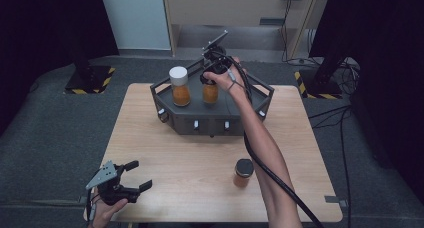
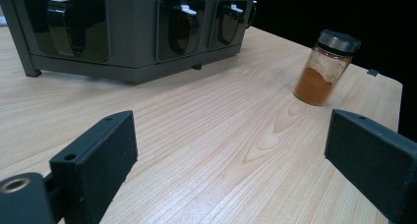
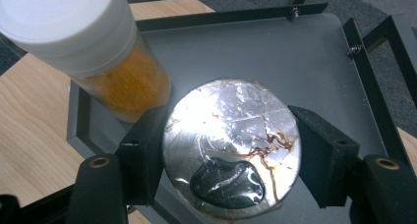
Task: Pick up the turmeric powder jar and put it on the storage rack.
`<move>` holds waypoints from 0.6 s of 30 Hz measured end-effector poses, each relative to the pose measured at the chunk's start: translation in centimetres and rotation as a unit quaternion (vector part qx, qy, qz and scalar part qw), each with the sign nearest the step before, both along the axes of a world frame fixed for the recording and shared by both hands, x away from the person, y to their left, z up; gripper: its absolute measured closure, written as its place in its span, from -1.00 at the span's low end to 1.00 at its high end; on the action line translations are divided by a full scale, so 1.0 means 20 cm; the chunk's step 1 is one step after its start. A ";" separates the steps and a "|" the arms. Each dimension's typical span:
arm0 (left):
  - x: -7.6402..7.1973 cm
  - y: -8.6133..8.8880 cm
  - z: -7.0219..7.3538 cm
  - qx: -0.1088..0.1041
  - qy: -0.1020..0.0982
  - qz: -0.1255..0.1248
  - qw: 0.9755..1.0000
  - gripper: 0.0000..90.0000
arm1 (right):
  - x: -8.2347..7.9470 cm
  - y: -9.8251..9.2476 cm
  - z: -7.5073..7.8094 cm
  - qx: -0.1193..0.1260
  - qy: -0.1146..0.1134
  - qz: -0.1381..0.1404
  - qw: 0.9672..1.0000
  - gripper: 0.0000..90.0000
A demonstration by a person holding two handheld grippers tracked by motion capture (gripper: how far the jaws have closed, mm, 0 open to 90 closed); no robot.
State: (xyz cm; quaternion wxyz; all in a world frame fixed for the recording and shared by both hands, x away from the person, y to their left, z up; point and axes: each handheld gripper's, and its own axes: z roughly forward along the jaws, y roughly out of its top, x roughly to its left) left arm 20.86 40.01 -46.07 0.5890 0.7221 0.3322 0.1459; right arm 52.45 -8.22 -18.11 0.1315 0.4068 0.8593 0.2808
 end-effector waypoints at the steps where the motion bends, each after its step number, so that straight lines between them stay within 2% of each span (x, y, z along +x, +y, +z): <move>1: 0.00 0.00 0.00 0.000 0.000 0.000 1.000 -0.90 | 0.00 0.00 -0.01 0.000 0.000 0.001 1.000 -0.23; 18: 0.00 0.00 0.00 0.001 0.000 -0.001 1.000 -0.90 | 0.05 0.01 -0.07 -0.004 0.008 -0.008 1.000 -0.23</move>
